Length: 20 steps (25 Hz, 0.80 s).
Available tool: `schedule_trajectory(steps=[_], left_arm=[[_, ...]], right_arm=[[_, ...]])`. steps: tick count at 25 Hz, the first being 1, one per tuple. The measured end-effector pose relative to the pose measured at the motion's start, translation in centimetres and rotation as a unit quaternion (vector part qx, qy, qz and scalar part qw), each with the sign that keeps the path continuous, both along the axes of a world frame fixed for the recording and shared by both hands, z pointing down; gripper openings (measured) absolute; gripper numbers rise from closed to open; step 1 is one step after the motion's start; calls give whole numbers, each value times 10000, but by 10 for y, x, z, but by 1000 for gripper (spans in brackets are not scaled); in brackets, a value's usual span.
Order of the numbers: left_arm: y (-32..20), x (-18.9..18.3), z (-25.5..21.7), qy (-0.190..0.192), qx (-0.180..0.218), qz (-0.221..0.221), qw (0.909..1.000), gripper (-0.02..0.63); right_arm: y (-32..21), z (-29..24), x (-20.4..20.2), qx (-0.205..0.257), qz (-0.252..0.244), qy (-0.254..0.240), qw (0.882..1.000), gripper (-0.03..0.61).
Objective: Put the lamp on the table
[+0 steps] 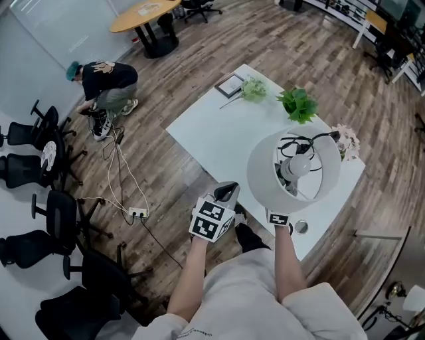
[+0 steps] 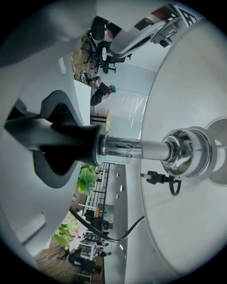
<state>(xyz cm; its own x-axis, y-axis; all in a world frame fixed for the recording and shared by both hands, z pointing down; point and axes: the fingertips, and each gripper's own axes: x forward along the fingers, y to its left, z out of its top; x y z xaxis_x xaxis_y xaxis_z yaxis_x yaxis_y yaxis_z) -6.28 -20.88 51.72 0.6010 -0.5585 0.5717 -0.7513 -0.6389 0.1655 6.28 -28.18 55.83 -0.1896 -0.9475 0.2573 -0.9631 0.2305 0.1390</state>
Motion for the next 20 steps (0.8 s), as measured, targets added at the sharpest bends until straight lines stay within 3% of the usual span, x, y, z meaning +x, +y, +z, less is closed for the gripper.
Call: schedule_trajectory(steps=[8,20], left_arm=[[-39,15,31,-119,-316,322,9989,1],[-69,17,52,-104,-565,366,9977,0]], right_arm=[[-49,31,6,68,27,-18,10000,155],[-92,77,0,-118,-151,74,9998,153]])
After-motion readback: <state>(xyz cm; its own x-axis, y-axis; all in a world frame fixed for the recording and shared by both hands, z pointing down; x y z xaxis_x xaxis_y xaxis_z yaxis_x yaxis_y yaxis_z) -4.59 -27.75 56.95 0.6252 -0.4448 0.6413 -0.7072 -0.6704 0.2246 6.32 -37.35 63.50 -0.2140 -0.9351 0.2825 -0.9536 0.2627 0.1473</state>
